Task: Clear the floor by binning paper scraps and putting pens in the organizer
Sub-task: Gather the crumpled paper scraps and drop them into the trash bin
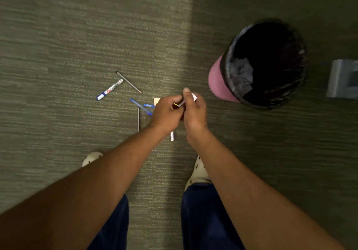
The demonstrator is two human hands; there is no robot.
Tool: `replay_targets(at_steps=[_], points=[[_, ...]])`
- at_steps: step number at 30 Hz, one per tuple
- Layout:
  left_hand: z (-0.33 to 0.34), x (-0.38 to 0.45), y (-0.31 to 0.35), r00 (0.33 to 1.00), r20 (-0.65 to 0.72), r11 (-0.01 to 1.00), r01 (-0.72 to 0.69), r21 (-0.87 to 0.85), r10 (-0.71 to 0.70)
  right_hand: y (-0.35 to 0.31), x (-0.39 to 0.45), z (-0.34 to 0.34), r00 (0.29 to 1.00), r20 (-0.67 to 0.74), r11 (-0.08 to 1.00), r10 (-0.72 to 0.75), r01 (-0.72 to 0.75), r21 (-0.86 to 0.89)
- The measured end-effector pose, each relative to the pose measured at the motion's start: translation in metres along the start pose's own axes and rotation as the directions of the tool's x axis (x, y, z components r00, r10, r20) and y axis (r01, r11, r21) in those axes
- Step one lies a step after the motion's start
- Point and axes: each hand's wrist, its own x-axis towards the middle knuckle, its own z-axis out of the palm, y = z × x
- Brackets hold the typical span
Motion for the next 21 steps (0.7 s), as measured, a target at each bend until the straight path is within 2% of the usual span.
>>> replay_targets(at_steps=[3, 5, 8, 11, 12, 13, 14, 16, 17, 18, 19, 21], points=[[0.030, 0.007, 0.056, 0.988, 0.030, 0.983, -0.156, 0.094, 0.154, -0.050, 0.001, -0.034, 0.973, -0.088, 0.972, -0.216, 0.206, -0.110], [0.053, 0.013, 0.090, 0.971, 0.041, 0.969, -0.236, 0.075, 0.234, -0.082, 0.006, -0.063, 0.925, -0.105, 0.913, -0.364, 0.332, -0.235], [0.085, 0.023, 0.131, 0.954, 0.081, 0.958, -0.286, -0.028, 0.288, -0.123, 0.015, -0.114, 0.795, -0.138, 0.760, -0.591, 0.492, -0.424], [0.110, 0.036, 0.150, 0.936, 0.030, 0.931, -0.351, 0.103, 0.350, -0.151, 0.028, -0.158, 0.604, -0.197, 0.594, -0.772, 0.577, -0.561], [0.115, 0.040, 0.152, 0.927, -0.007, 0.913, -0.368, 0.179, 0.375, -0.153, 0.036, -0.169, 0.557, -0.187, 0.543, -0.809, 0.586, -0.601], [0.119, 0.044, 0.152, 0.915, -0.038, 0.889, -0.379, 0.258, 0.401, -0.152, 0.046, -0.178, 0.541, -0.147, 0.491, -0.828, 0.574, -0.655], [0.121, 0.047, 0.150, 0.903, -0.056, 0.861, -0.387, 0.330, 0.427, -0.147, 0.058, -0.186, 0.570, -0.081, 0.440, -0.818, 0.528, -0.726], [0.118, 0.053, 0.140, 0.891, -0.048, 0.803, -0.383, 0.457, 0.452, -0.133, 0.078, -0.198, 0.720, 0.031, 0.322, -0.693, 0.348, -0.881], [0.113, 0.055, 0.133, 0.895, -0.027, 0.778, -0.372, 0.507, 0.445, -0.125, 0.085, -0.202, 0.789, 0.042, 0.278, -0.613, 0.265, -0.923], [0.106, 0.058, 0.124, 0.900, -0.007, 0.761, -0.363, 0.538, 0.435, -0.118, 0.088, -0.205, 0.829, 0.044, 0.254, -0.558, 0.221, -0.941], [0.099, 0.059, 0.115, 0.908, 0.006, 0.751, -0.350, 0.560, 0.419, -0.110, 0.089, -0.207, 0.839, 0.059, 0.236, -0.540, 0.218, -0.947], [0.081, 0.057, 0.097, 0.920, 0.007, 0.740, -0.319, 0.593, 0.391, -0.098, 0.081, -0.207, 0.792, 0.134, 0.189, -0.596, 0.301, -0.935]])
